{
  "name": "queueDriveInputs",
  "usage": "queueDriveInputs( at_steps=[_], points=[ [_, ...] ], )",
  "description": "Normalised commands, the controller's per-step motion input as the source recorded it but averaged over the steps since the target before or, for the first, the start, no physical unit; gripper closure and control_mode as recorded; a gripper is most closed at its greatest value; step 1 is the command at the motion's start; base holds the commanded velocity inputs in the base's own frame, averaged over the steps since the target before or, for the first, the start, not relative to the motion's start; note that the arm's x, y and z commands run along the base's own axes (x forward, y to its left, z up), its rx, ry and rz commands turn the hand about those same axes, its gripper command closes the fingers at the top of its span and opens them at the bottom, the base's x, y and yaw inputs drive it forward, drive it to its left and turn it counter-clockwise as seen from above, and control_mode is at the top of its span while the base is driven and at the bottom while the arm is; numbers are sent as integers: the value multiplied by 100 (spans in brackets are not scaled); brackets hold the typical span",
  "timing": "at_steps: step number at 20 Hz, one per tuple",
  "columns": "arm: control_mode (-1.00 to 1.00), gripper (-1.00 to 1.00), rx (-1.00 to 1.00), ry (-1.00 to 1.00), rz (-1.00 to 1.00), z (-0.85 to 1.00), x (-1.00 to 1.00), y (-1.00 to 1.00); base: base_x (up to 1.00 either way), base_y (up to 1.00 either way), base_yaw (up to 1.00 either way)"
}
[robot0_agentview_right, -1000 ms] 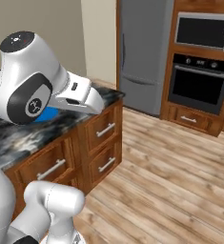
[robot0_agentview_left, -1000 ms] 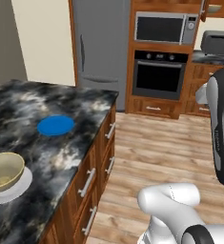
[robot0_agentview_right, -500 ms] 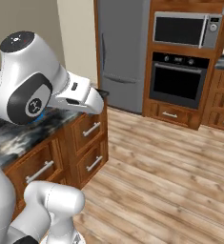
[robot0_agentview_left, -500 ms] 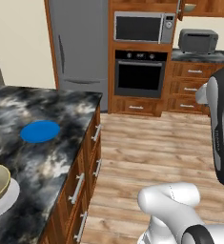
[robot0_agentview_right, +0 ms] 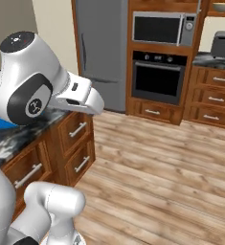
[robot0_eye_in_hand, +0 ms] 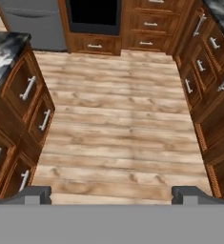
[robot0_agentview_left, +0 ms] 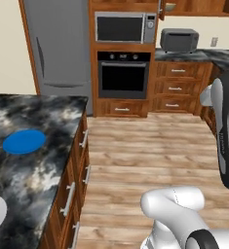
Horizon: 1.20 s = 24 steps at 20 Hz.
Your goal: Move the bowls from the cabinet to the plates on the dining table.
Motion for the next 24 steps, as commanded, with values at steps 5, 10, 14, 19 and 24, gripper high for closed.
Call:
queueDriveInputs(
  at_steps=[5, 10, 14, 19, 24],
  points=[
    [100, -100, 0, 0, 0, 0, 0, 0, -6, -2, -21],
    [100, -100, 0, 0, 0, 0, 0, 0, -11, -13, -16],
    [100, -100, 0, 0, 0, 0, 0, 0, -10, -29, -9],
    [100, -100, 0, 0, 0, 0, 0, 0, 18, -35, 4],
    [100, -100, 0, 0, 0, 0, 0, 0, 50, -23, 9]
  ],
)
